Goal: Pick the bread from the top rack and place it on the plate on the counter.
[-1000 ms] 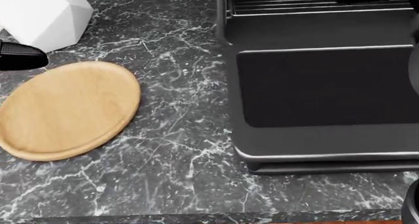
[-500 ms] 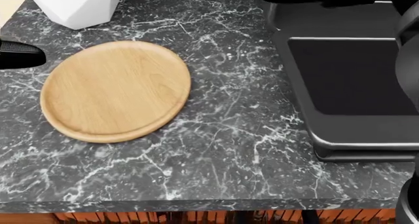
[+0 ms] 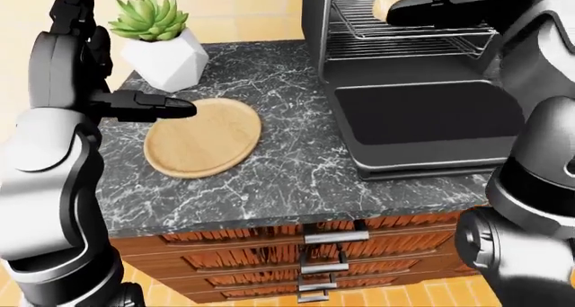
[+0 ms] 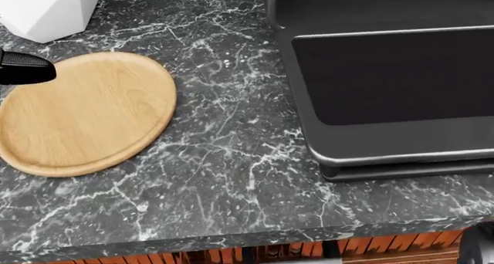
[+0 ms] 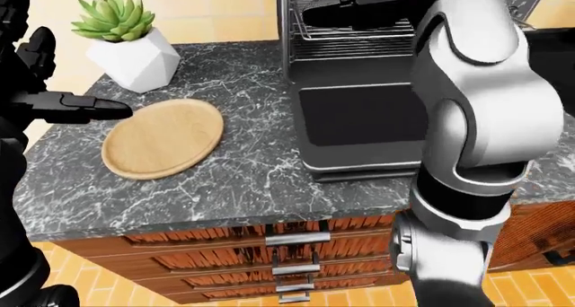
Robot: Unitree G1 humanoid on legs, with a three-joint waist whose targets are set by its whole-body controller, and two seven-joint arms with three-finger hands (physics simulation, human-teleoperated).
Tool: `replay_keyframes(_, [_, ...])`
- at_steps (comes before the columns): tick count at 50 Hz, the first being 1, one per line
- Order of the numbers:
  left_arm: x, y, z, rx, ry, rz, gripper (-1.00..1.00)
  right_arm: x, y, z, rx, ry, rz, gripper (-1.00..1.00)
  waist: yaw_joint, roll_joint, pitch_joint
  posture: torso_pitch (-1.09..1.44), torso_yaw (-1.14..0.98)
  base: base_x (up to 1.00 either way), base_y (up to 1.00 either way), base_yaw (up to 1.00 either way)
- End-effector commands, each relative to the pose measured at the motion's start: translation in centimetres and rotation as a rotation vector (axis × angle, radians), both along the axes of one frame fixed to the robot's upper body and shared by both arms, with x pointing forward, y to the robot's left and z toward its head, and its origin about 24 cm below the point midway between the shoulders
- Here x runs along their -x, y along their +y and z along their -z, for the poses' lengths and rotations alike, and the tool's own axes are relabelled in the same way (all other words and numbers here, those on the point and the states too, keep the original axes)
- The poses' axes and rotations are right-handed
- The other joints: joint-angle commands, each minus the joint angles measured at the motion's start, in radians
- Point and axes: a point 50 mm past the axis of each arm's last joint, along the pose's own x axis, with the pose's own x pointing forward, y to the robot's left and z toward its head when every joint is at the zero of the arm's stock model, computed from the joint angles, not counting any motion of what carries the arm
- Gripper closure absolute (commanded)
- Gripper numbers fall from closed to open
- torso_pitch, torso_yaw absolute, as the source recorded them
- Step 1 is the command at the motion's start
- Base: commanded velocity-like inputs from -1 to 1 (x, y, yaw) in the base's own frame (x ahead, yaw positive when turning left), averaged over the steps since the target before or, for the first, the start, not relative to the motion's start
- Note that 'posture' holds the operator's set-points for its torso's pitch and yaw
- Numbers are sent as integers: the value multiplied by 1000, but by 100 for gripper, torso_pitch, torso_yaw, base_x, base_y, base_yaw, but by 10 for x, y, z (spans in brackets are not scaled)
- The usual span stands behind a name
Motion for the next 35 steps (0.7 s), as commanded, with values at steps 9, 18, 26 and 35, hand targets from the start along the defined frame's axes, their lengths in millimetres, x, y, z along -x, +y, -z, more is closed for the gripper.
replay_keyframes(9, [4, -1, -17, -26, -88, -5, -100, -9, -2, -28, 64, 18, 123, -100, 3, -2, -28, 0, 0, 0, 0, 0])
replay_keyframes(18, [7, 1, -15, -25, -87, -12, -100, -31, -9, -31, 91, 110, 257, -100, 1, 4, -28, 0, 0, 0, 0, 0])
replay_keyframes(26, [8, 1, -14, -26, -86, -13, -100, -49, -19, -31, 114, 144, 326, -100, 2, 9, -29, 0, 0, 0, 0, 0])
replay_keyframes(35, [8, 2, -14, -26, -86, -14, -100, -61, -19, -35, 111, 161, 339, -100, 1, 14, -28, 0, 0, 0, 0, 0])
